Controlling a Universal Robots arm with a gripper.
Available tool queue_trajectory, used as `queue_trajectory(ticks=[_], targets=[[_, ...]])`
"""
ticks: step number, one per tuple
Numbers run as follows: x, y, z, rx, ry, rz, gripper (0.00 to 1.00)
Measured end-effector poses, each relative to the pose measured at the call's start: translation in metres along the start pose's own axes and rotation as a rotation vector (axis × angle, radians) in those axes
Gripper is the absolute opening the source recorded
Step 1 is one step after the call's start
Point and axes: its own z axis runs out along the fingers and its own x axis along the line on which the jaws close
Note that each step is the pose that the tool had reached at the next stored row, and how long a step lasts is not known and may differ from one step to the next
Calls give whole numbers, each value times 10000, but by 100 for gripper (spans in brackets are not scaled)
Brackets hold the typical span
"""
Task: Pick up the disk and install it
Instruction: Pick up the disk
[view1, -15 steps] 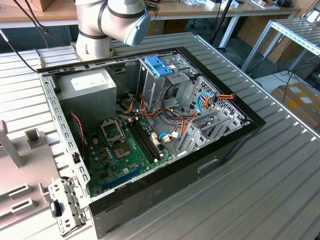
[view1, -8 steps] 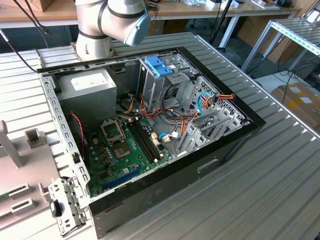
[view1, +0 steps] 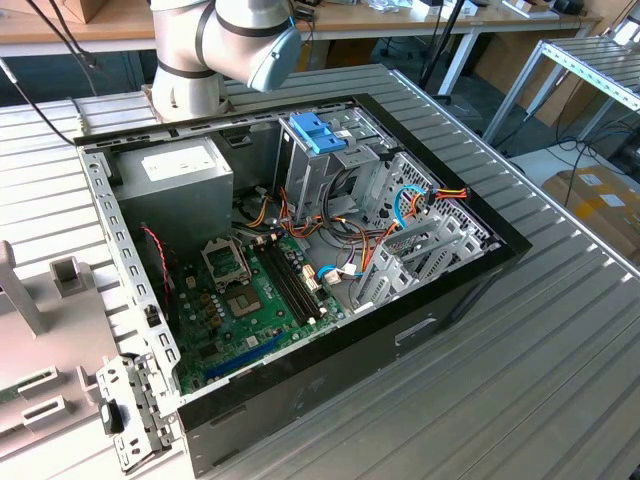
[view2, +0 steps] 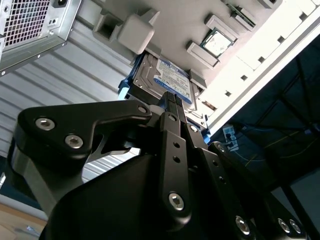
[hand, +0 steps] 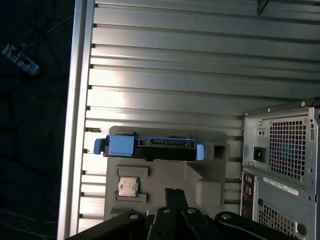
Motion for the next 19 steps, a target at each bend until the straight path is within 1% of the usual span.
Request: queue_trajectory(ticks=[7,15,19], targets=[[0,0,0,-12,22,-480,11],[0,0,0,-23,42,-931,11],[0,1,0,-34,61,-1372,11]])
